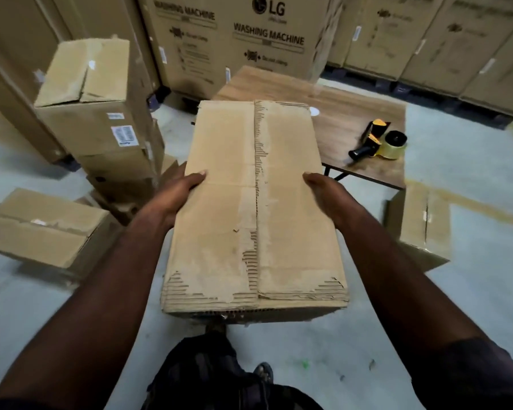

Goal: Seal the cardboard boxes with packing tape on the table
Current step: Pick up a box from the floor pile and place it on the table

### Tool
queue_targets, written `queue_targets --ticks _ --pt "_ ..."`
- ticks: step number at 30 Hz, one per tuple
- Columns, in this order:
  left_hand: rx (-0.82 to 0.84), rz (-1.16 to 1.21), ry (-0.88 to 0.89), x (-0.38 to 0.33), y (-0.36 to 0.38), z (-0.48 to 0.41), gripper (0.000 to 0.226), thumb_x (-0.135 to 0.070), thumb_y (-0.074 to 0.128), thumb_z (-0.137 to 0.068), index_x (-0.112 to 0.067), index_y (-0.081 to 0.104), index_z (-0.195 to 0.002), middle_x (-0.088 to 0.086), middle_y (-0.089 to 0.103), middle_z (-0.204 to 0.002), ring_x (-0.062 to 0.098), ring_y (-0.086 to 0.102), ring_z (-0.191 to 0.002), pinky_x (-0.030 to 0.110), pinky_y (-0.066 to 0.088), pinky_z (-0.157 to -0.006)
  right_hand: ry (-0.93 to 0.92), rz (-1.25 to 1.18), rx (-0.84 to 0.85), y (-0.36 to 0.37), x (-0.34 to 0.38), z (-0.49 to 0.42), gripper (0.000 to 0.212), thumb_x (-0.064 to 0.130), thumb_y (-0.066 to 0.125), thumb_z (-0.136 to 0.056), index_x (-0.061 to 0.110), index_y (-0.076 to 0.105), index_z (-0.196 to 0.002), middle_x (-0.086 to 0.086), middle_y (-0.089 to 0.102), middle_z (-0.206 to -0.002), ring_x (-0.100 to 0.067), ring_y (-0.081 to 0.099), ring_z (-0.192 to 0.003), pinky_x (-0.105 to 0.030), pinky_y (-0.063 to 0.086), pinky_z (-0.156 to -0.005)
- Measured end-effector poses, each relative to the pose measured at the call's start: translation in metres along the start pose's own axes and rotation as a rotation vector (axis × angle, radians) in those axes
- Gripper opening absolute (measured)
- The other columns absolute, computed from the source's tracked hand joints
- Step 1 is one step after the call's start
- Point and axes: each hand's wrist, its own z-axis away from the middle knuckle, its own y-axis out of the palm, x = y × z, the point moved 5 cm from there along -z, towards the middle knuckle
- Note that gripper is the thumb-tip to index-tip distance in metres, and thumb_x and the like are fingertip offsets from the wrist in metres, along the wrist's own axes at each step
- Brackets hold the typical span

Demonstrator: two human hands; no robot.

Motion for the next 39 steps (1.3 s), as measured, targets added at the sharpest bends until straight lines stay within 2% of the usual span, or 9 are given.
queue_targets --ticks 6,9,14,19,22,25,31,36,39 --pt "0.100 -0.073 0.066 -0.027 0.054 -0.049 0.036 -0.022 0.055 -0.101 -0.023 0.054 -0.137 0.004 0.071 -0.117 0.022 0.073 -0.093 0.032 0.058 -0.068 -0.011 0.019 -0.075 -0.052 0.015 -0.020 0.040 0.029 0.060 -0.096 0.008 0.064 -0.129 -0.013 0.072 -0.120 -0.029 0.070 -0.108 -0.040 0.054 -0.096" --pt "0.143 -0.089 0.063 -0.039 0.073 -0.088 0.037 -0.024 0.056 -0.101 -0.024 0.054 -0.137 0.004 0.072 -0.117 0.025 0.072 -0.097 0.034 0.058 -0.071 -0.034 0.021 -0.103 -0.065 0.034 -0.046 0.040 0.031 0.065 -0.092 0.007 0.066 -0.123 -0.009 0.076 -0.110 -0.028 0.072 -0.103 -0.036 0.057 -0.088" --pt "0.212 -0.057 0.052 -0.068 0.099 -0.168 0.036 -0.022 0.057 -0.100 -0.022 0.056 -0.136 0.008 0.073 -0.116 0.025 0.072 -0.093 0.037 0.058 -0.075 -0.062 -0.029 -0.162 -0.074 0.074 -0.106 0.015 0.018 0.055 -0.102 0.010 0.067 -0.110 0.001 0.076 -0.087 -0.010 0.074 -0.071 -0.020 0.057 -0.060" --pt "0.218 -0.068 0.044 -0.103 0.108 -0.249 0.036 -0.023 0.059 -0.099 -0.022 0.055 -0.136 0.008 0.072 -0.117 0.026 0.071 -0.096 0.036 0.058 -0.076 -0.086 0.021 -0.245 -0.073 0.113 -0.176 0.020 0.020 0.059 -0.100 0.007 0.069 -0.112 0.002 0.077 -0.087 -0.010 0.073 -0.074 -0.022 0.058 -0.070" --pt "0.250 -0.085 0.047 -0.123 0.116 -0.291 0.031 -0.020 0.055 -0.101 -0.023 0.055 -0.132 0.004 0.073 -0.111 0.020 0.072 -0.089 0.030 0.058 -0.070 -0.098 0.036 -0.316 -0.073 0.134 -0.212 0.029 0.020 0.063 -0.097 0.003 0.069 -0.119 -0.012 0.074 -0.114 -0.021 0.072 -0.093 -0.032 0.057 -0.088" --pt "0.268 -0.091 0.043 -0.133 0.125 -0.326 0.026 -0.016 0.053 -0.102 -0.022 0.057 -0.126 -0.003 0.077 -0.096 0.013 0.073 -0.078 0.025 0.058 -0.061 -0.100 0.057 -0.361 -0.077 0.147 -0.242 0.037 0.022 0.067 -0.095 0.001 0.066 -0.126 -0.016 0.071 -0.122 -0.029 0.068 -0.111 -0.043 0.050 -0.105" --pt "0.297 -0.136 0.025 -0.147 0.149 -0.402 0.032 -0.015 0.053 -0.102 -0.017 0.056 -0.134 0.007 0.073 -0.111 0.017 0.074 -0.084 0.027 0.058 -0.064 -0.061 0.067 -0.358 -0.097 0.172 -0.304 0.043 0.032 0.069 -0.093 0.002 0.067 -0.124 -0.014 0.075 -0.111 -0.029 0.073 -0.100 -0.036 0.059 -0.083" --pt "0.261 -0.151 0.018 -0.161 0.182 -0.457 0.030 -0.015 0.052 -0.103 -0.023 0.052 -0.131 0.000 0.071 -0.106 0.010 0.072 -0.076 0.023 0.057 -0.060 -0.057 0.054 -0.379 -0.130 0.190 -0.371 0.094 0.058 0.083 -0.057 0.008 0.057 -0.132 -0.010 0.075 -0.112 -0.028 0.074 -0.099 -0.051 0.059 -0.091" --pt "0.249 -0.161 0.008 -0.170 0.203 -0.486 0.032 -0.016 0.053 -0.102 -0.025 0.051 -0.133 -0.002 0.070 -0.107 0.009 0.071 -0.078 0.023 0.057 -0.061 -0.046 0.032 -0.374 -0.146 0.205 -0.400 0.090 0.058 0.082 -0.063 0.010 0.054 -0.135 -0.009 0.075 -0.113 -0.026 0.074 -0.099 -0.050 0.059 -0.090"
